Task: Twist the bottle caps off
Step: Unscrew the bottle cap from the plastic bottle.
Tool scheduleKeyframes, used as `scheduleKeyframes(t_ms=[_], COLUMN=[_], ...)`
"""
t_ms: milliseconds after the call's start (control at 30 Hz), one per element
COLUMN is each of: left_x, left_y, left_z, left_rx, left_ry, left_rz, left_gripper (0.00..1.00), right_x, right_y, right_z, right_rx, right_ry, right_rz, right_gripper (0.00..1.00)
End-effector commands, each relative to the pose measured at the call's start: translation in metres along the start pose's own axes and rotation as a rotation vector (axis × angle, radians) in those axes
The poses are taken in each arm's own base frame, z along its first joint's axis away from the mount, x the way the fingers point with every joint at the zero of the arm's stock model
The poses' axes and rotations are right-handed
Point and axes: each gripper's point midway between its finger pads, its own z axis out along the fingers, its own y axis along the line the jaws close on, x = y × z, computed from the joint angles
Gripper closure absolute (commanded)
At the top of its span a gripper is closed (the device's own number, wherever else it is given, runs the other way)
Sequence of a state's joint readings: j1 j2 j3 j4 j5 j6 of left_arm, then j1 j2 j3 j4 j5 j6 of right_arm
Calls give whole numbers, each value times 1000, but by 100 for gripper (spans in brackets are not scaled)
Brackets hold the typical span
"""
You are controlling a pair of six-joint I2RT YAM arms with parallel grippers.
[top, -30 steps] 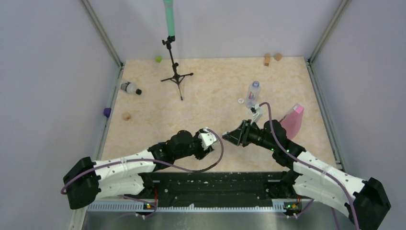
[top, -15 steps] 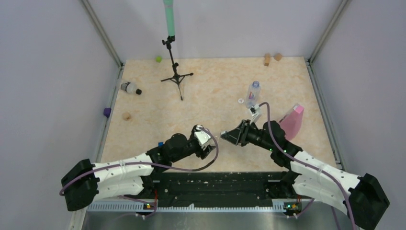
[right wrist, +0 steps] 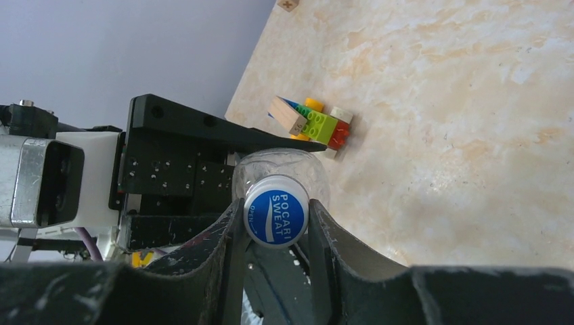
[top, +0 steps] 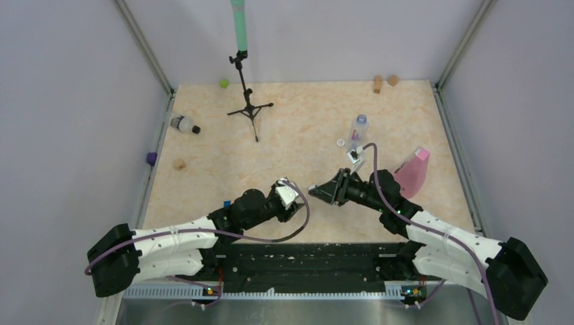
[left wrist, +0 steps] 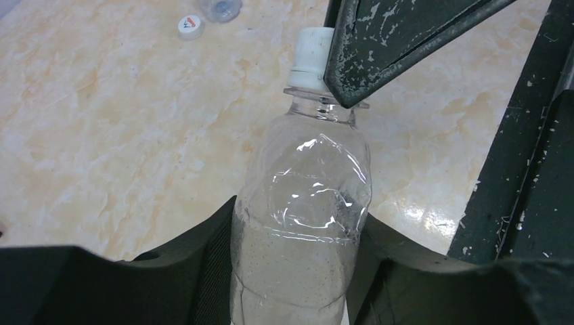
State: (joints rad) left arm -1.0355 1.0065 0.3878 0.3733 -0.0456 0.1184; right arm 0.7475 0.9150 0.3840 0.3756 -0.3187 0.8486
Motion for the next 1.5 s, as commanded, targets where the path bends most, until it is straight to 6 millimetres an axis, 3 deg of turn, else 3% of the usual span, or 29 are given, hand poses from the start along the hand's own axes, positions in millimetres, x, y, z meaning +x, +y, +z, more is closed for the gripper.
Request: scheduleKeyframes(t_ms=[0,133,267,433,700,1100,1467], left_x=[-12,-11,-1,8,22,19,21], left_y=[13,15,12,15,7,-3,-2], left_z=[-2,-3,-3,-2,-2,0,1], left_rx=[-62,-68,-37,-41,15,68,62], left_ry=[-45,-43,-13,35,52,3,-5], left_rz=[-5,28,109,157,233,259,260], left_gripper=[74,86,99,100,100,100,100], right_x=[-4,1,7,6,0,11,17], right_y=[13,4,-6,-10,-2,-15,-12], right_z=[1,4,4,-2,-17,1,6], right_rx=[-62,-25,25,60,14,28,-23], right_ry=[0,27,60,61,31,84,115], right_rz=[-9,-13,-16,-33,-40,18,-1], right_gripper=[87,83,53,43,44,50,77])
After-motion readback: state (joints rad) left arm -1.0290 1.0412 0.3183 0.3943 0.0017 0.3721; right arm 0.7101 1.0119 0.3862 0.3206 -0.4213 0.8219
